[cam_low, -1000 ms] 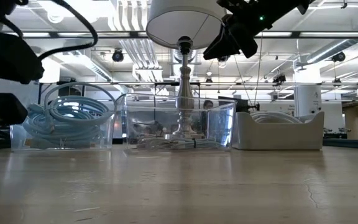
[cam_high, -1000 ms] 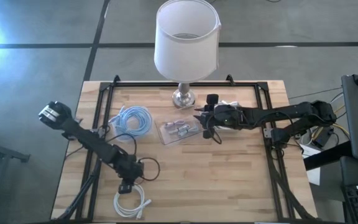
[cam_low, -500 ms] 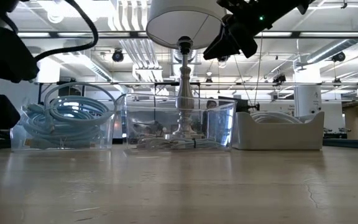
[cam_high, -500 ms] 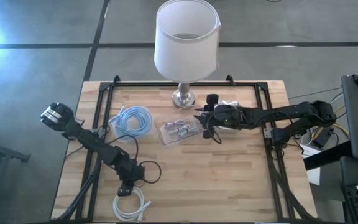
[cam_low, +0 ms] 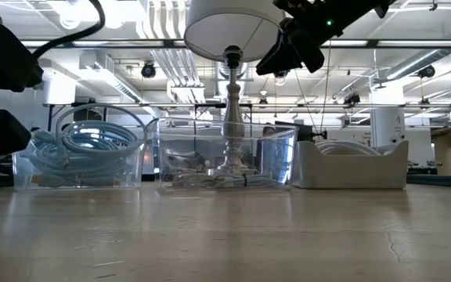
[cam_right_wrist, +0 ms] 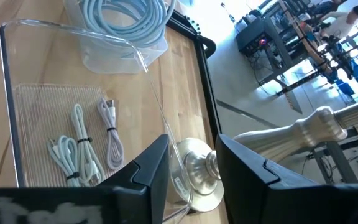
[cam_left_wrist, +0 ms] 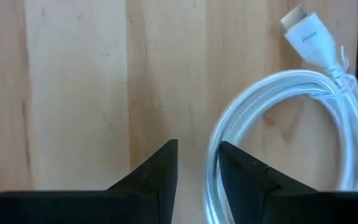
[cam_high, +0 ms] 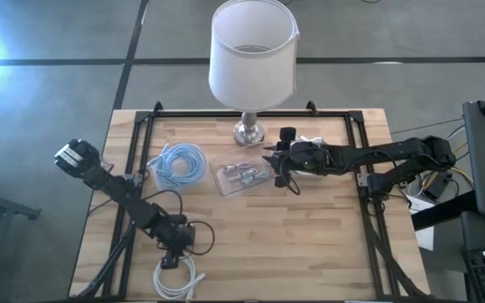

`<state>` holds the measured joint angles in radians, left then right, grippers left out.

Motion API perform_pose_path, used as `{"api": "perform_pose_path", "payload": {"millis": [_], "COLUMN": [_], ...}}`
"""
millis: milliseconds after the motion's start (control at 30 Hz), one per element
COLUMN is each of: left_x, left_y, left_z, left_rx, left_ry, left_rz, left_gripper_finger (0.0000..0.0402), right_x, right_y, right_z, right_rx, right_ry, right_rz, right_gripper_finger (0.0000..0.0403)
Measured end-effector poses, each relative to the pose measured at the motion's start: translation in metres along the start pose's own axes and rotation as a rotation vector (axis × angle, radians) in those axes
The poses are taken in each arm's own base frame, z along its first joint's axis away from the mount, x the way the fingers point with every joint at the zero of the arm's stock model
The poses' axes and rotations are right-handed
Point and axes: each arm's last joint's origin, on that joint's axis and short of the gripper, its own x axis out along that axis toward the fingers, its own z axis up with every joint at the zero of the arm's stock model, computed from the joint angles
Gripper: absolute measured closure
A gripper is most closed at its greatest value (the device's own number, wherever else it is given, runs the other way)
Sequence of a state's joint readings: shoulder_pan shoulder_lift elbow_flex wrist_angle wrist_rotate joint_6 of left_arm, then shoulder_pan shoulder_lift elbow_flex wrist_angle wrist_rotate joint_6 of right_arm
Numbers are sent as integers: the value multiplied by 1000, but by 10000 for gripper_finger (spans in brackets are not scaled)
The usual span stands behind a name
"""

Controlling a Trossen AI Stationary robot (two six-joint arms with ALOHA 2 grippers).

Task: Pick & Place USB Port
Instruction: Put the white hdmi cable into the gray bin

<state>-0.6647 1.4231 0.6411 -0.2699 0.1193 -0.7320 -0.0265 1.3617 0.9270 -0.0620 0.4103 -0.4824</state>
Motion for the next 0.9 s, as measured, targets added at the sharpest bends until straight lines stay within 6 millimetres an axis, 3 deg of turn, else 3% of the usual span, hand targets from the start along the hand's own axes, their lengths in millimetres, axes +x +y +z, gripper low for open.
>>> {"api": "perform_pose_path", "payload": {"millis": [400,600,733,900], "left_x": [-3,-7,-13,-16], "left_y": [19,31,26,22], "left_z": [-5,3,14,19], "left_rx": [99,81,54,79], "left_ry": [-63,-139,-147,-15], "left_rz": [348,497,447,287], "left_gripper_finger": [282,282,282,282], "right_x": [0,0,0,0], "right_y": [0,0,0,0], "right_z": [0,0,0,0], "right_rx": [0,0,1,0], "right_ry": [0,-1,0,0], "right_rz": [-1,-1,-1,-1], "right_gripper_finger": [284,282,277,275]}}
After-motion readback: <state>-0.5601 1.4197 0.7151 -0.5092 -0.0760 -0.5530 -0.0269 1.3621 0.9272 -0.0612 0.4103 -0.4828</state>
